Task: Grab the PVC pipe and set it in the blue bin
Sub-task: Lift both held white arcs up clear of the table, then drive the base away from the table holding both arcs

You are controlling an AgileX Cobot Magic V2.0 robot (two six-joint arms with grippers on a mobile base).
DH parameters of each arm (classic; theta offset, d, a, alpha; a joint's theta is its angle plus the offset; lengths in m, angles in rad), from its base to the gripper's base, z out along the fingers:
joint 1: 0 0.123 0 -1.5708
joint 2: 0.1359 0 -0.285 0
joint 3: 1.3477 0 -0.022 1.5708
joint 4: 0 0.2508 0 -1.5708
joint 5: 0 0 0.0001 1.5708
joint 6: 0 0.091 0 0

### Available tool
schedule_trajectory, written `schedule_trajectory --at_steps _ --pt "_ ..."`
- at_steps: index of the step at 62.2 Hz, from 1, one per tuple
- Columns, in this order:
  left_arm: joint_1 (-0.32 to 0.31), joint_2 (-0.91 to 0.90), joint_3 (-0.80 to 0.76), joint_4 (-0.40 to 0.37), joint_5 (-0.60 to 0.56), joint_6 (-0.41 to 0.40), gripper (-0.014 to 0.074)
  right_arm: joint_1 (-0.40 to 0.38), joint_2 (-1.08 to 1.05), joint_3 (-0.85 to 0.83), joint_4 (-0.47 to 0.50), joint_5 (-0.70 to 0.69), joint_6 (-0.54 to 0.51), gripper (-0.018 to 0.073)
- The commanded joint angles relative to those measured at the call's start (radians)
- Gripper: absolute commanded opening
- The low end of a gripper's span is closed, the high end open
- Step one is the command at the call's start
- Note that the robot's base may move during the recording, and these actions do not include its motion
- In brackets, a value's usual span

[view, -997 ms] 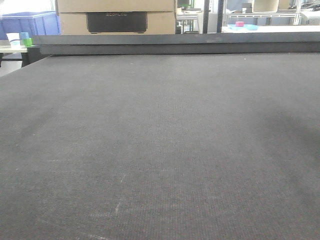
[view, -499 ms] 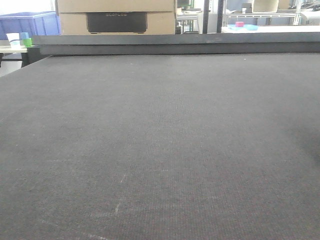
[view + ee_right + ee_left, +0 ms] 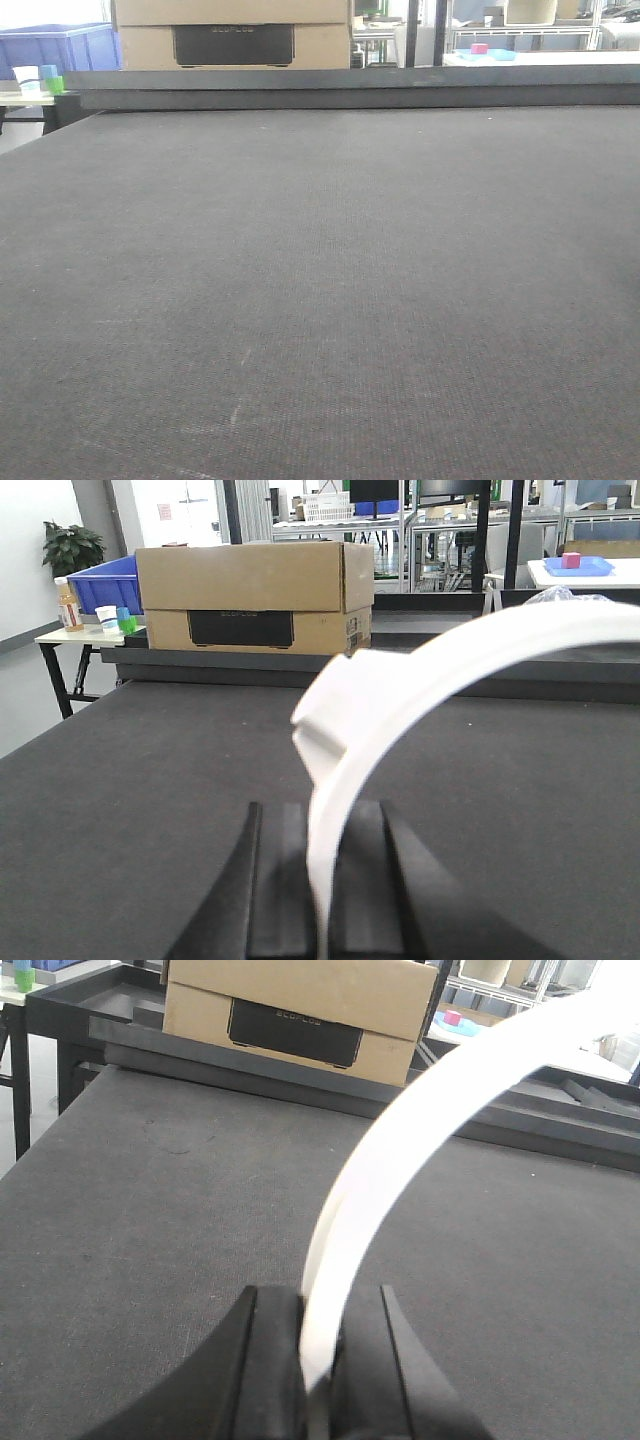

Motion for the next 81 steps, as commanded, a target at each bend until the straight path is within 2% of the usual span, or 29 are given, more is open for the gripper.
schedule_trajectory --at_steps 1,81 --pt "0.004 -0.005 0.0 -0.003 -0.028 -0.005 -0.0111 0.001 -0.006 0.001 -0.016 -0.029 -0.008 -0.0168" --pt "0.004 -0.005 0.0 -0.003 -0.028 -0.005 -0.0111 0.001 -0.006 0.001 -0.016 -0.029 -0.008 -0.0168"
